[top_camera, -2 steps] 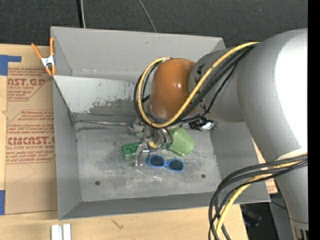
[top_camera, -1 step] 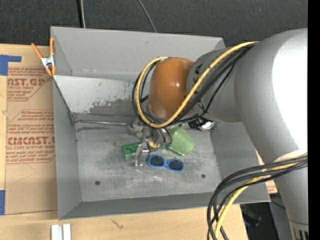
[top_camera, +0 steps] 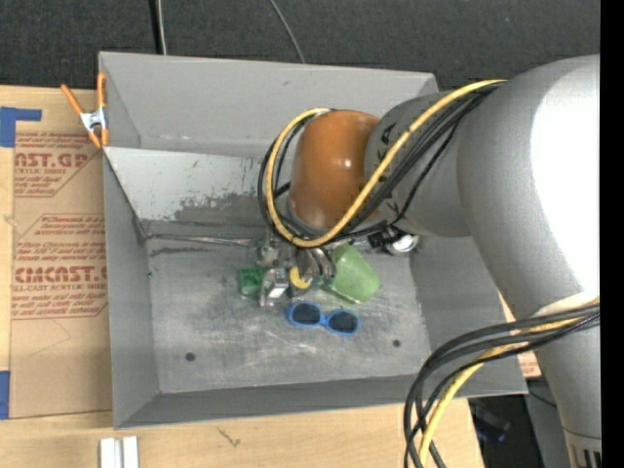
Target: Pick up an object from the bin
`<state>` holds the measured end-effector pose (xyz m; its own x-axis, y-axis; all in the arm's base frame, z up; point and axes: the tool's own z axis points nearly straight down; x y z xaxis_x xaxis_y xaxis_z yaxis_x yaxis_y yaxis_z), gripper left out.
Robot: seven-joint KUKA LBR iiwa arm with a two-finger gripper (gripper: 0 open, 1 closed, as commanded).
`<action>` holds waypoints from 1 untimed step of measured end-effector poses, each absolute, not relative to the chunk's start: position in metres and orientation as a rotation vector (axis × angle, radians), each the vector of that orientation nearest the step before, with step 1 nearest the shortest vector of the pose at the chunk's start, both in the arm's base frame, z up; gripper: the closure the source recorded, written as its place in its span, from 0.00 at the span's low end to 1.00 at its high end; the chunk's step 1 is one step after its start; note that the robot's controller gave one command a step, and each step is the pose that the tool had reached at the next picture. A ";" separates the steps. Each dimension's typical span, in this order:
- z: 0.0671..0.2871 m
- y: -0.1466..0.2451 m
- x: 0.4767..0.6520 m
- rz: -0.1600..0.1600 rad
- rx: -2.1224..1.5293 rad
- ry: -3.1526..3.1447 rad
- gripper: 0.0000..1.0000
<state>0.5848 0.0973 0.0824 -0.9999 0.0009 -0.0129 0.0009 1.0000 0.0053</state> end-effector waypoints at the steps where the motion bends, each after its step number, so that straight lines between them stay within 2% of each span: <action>1: 0.097 0.098 0.585 0.003 0.000 3.138 1.00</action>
Offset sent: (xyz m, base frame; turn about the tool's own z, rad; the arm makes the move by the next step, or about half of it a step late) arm -0.0002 0.0000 0.0134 0.0000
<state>0.5853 0.0982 0.0966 -1.0000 -0.0002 -0.0036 -0.0002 1.0000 0.0016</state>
